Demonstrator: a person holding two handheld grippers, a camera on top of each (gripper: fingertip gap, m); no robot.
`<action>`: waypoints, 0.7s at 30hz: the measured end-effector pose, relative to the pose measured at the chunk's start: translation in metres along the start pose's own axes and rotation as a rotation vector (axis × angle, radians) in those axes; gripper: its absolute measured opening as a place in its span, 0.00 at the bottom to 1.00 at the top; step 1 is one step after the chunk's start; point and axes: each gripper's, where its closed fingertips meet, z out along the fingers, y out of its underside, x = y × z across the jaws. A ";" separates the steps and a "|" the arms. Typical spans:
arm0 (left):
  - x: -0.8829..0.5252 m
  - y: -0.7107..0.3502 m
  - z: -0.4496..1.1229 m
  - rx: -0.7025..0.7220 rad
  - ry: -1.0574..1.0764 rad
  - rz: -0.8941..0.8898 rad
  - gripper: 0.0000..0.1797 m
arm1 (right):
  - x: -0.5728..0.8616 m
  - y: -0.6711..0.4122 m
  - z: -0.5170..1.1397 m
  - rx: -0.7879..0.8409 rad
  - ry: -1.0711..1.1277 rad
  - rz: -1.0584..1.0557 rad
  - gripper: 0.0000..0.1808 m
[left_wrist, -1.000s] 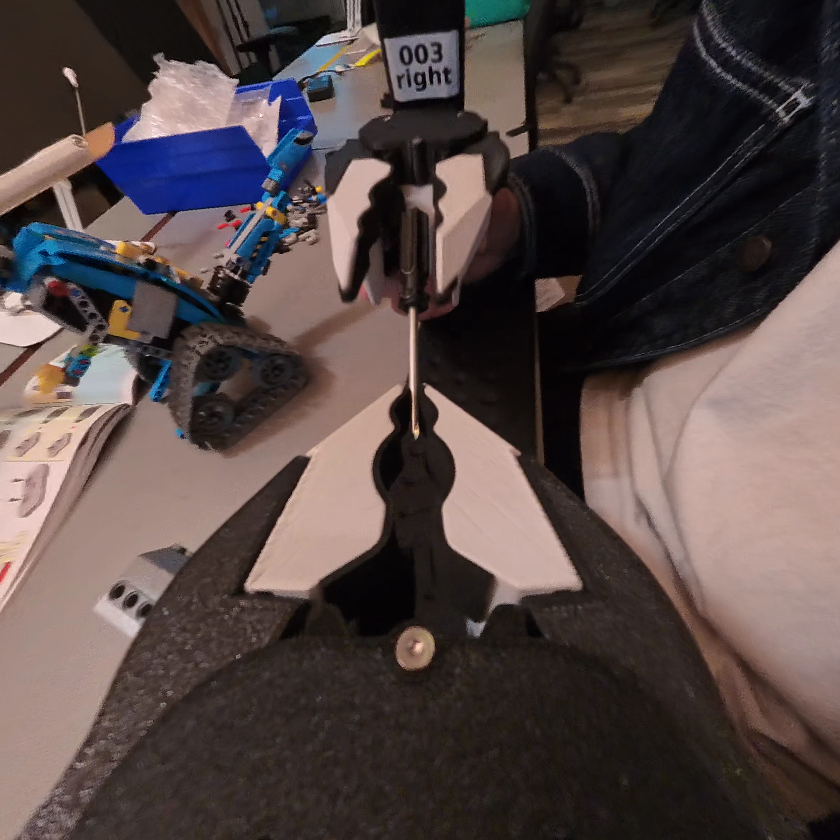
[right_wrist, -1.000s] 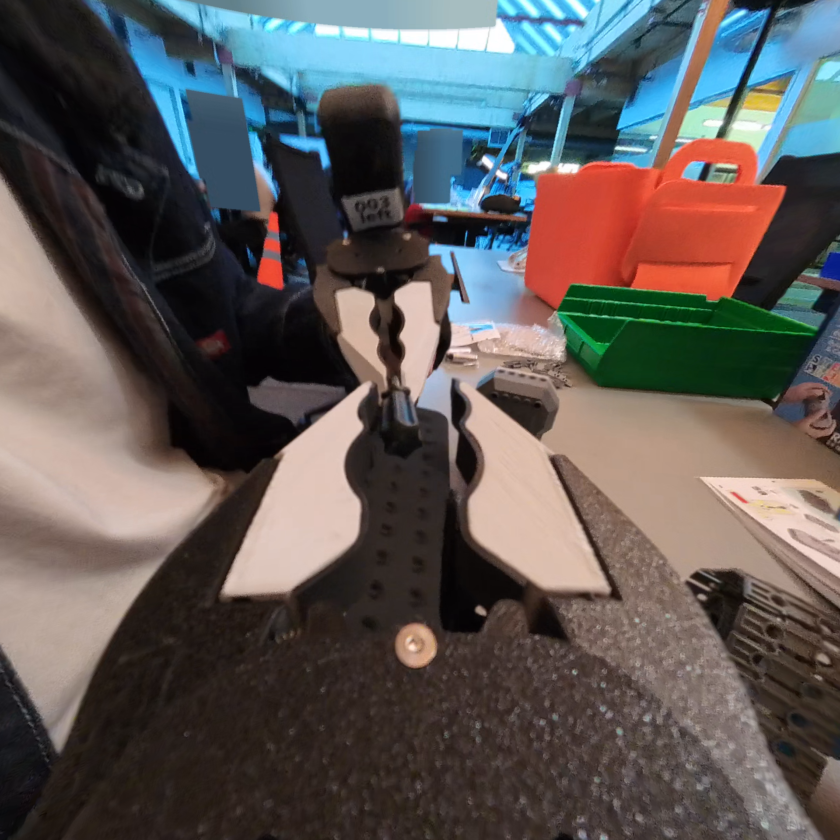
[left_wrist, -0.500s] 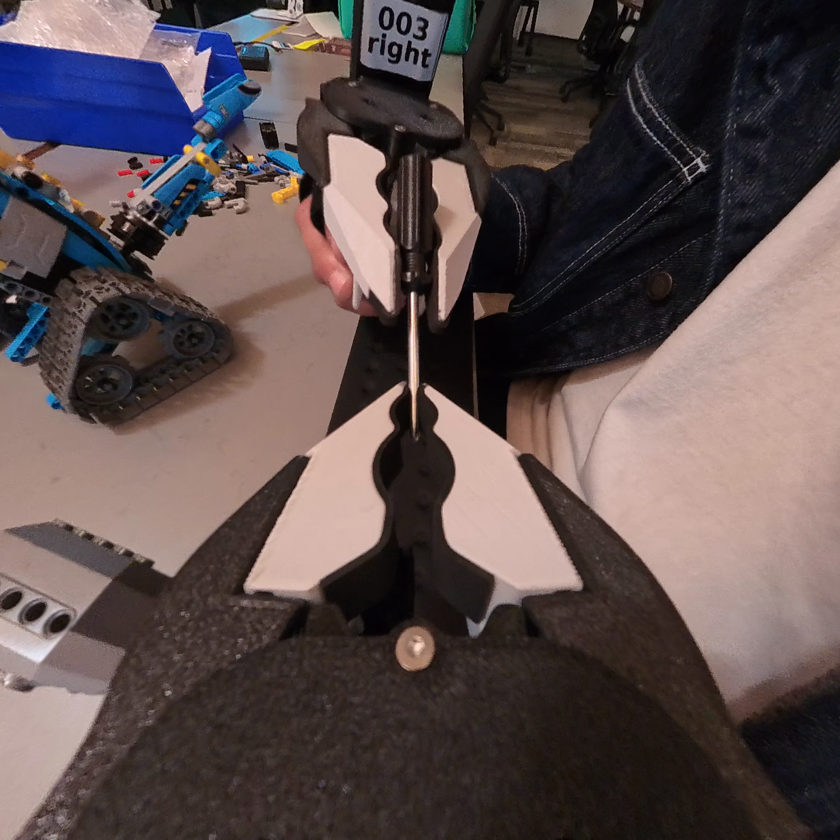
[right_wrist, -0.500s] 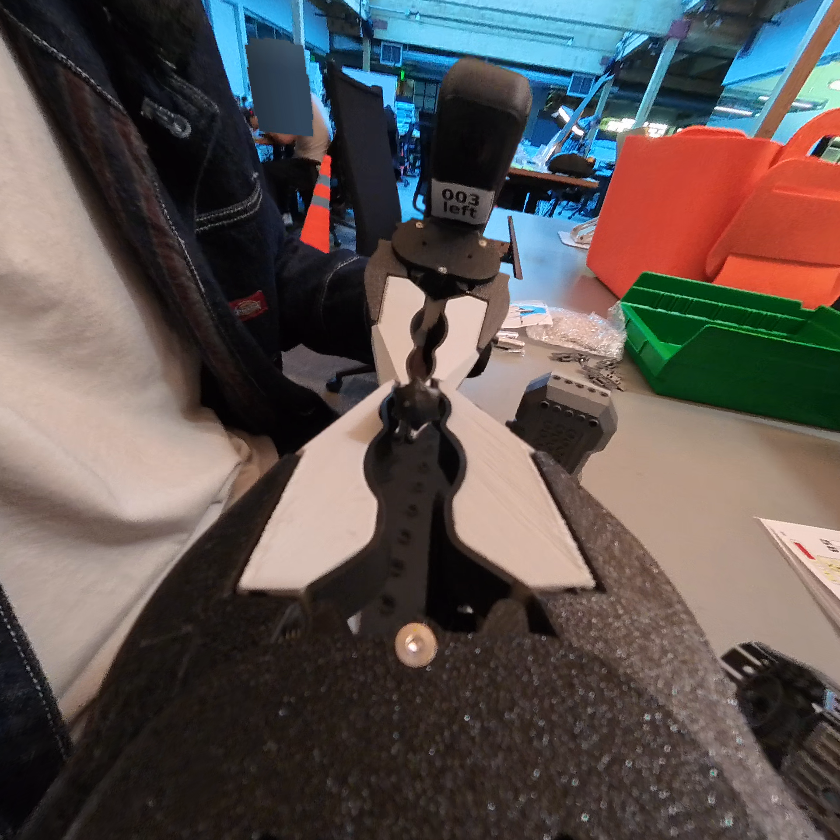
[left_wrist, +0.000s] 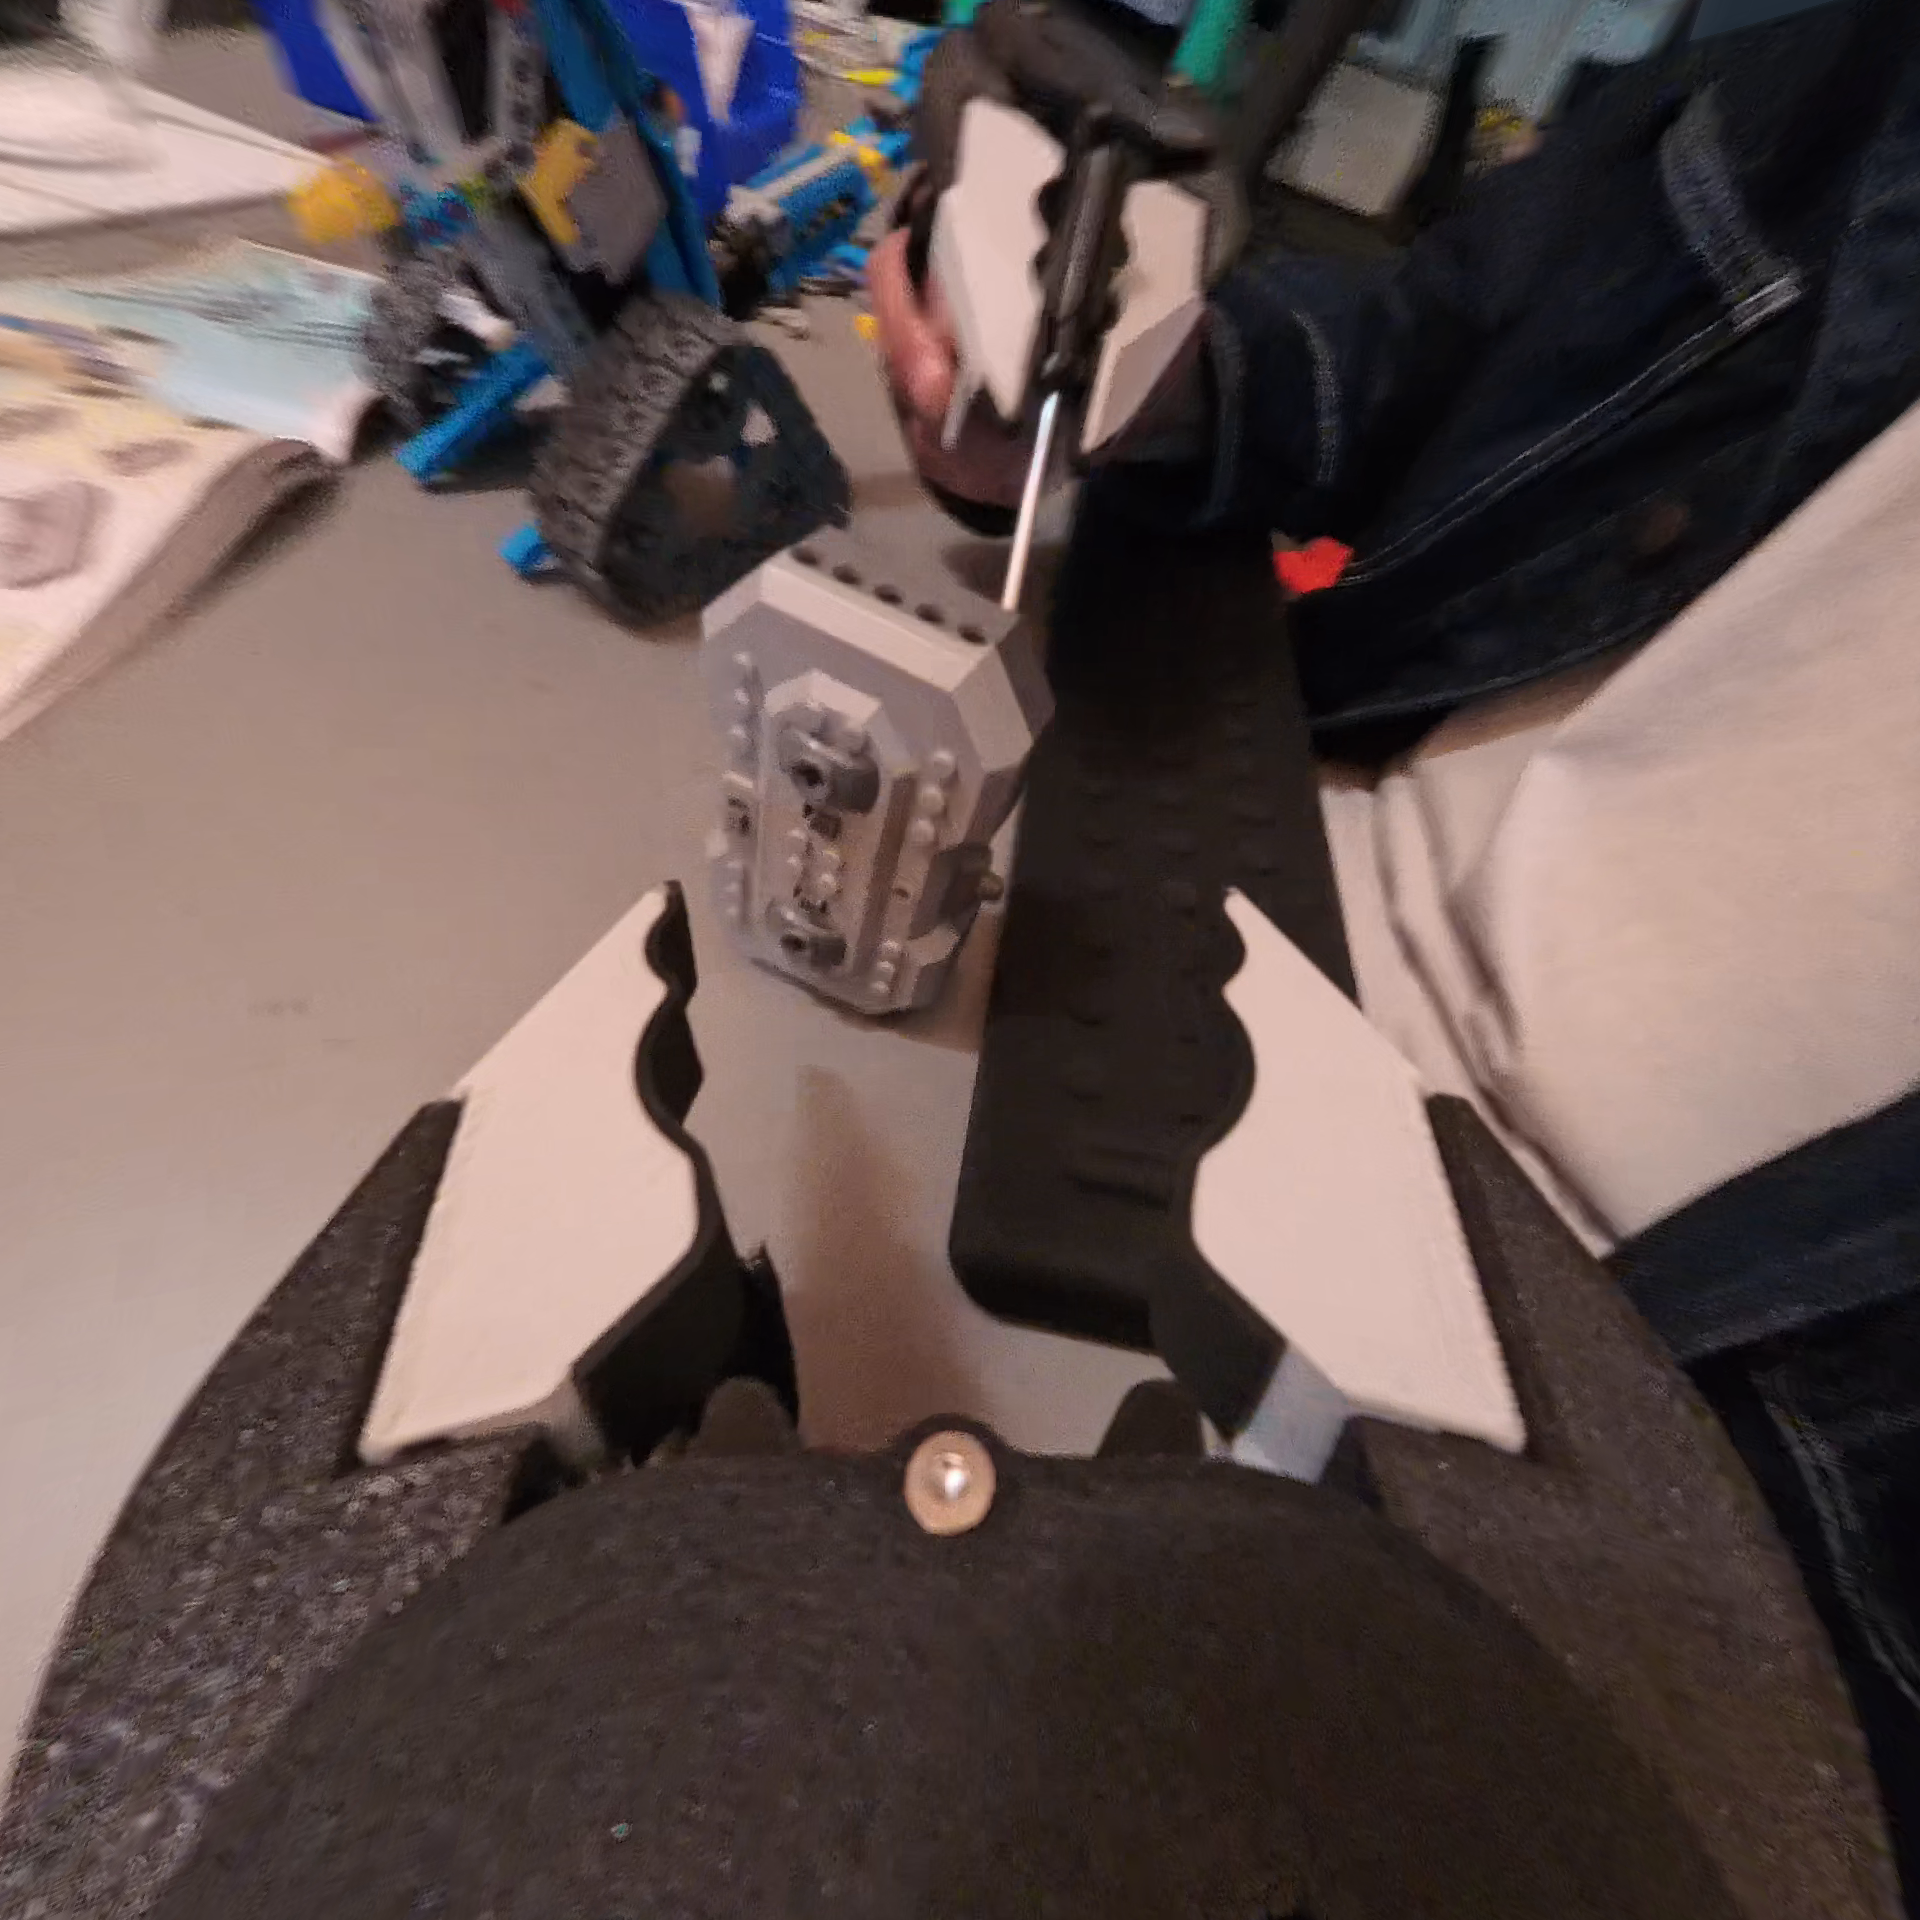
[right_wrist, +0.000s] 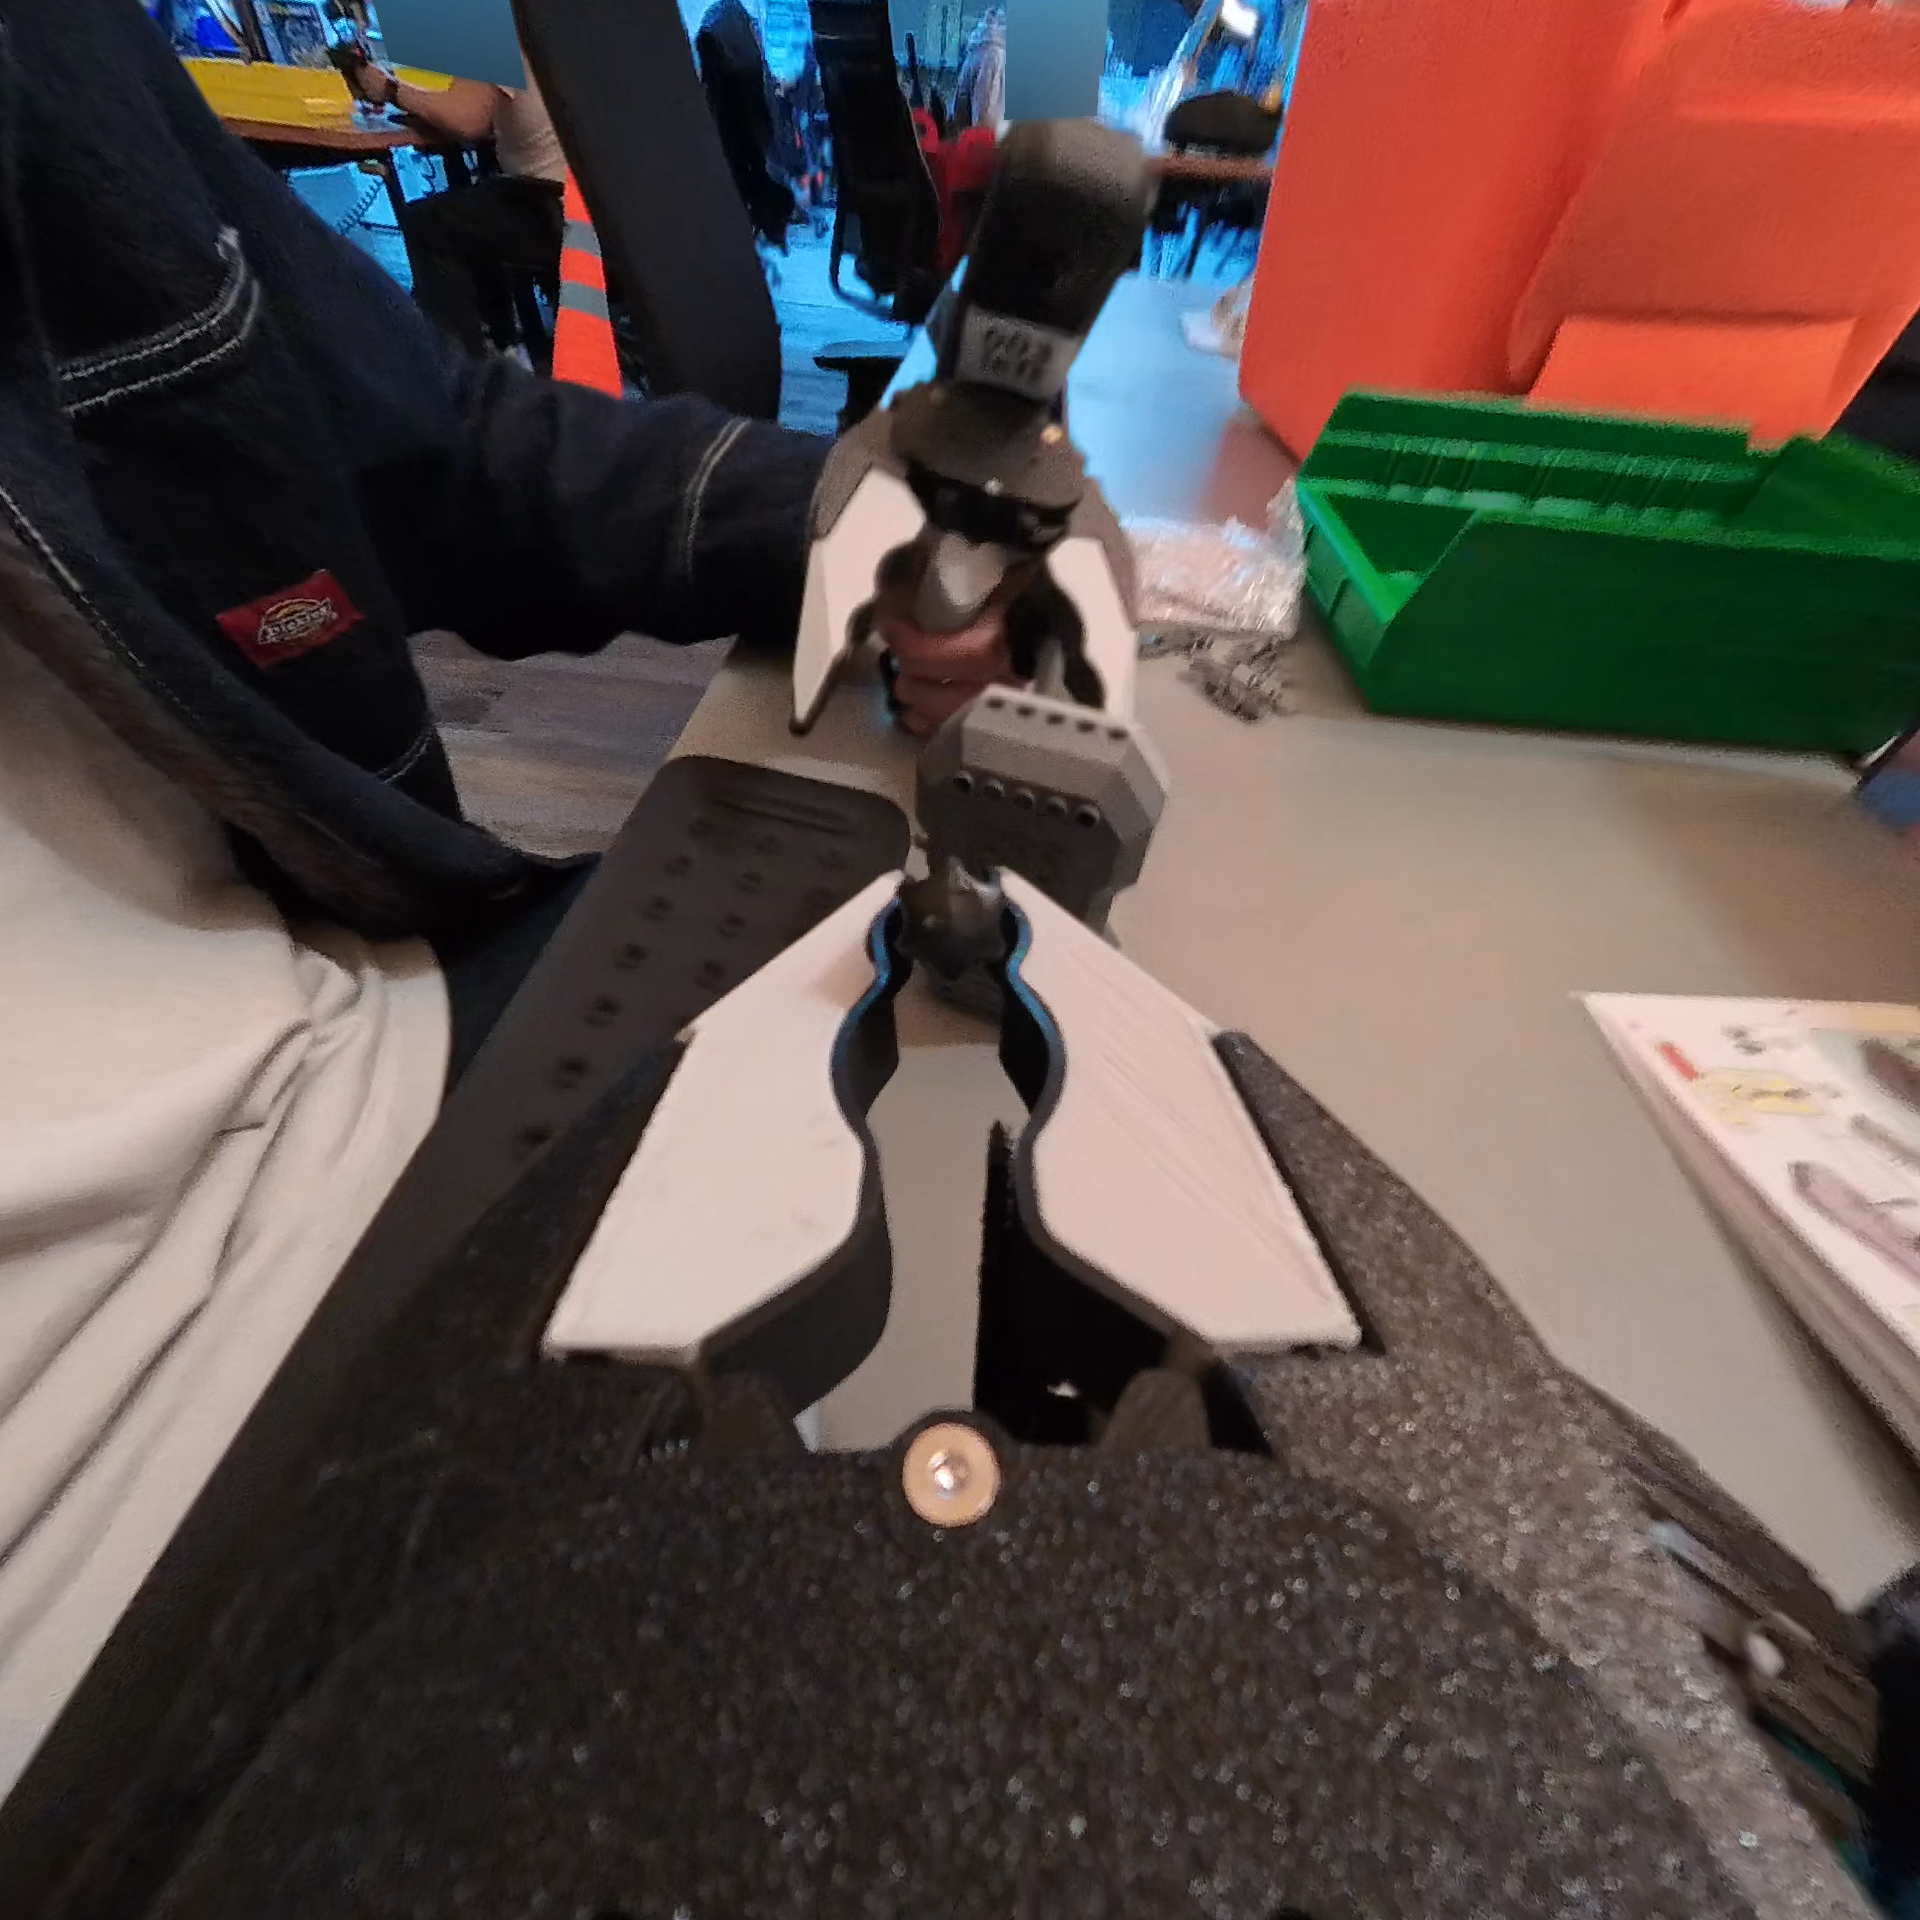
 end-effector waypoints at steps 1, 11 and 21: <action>-0.004 0.000 0.005 -0.024 0.032 -0.007 0.53 | 0.000 0.005 0.003 -0.029 -0.020 0.034 0.06; -0.019 -0.002 0.042 -0.154 0.155 0.068 0.44 | 0.006 0.018 0.003 -0.054 0.012 0.039 0.06; -0.049 -0.010 0.039 -0.220 0.249 -0.647 0.38 | 0.012 0.013 -0.009 -0.087 0.105 -0.010 0.06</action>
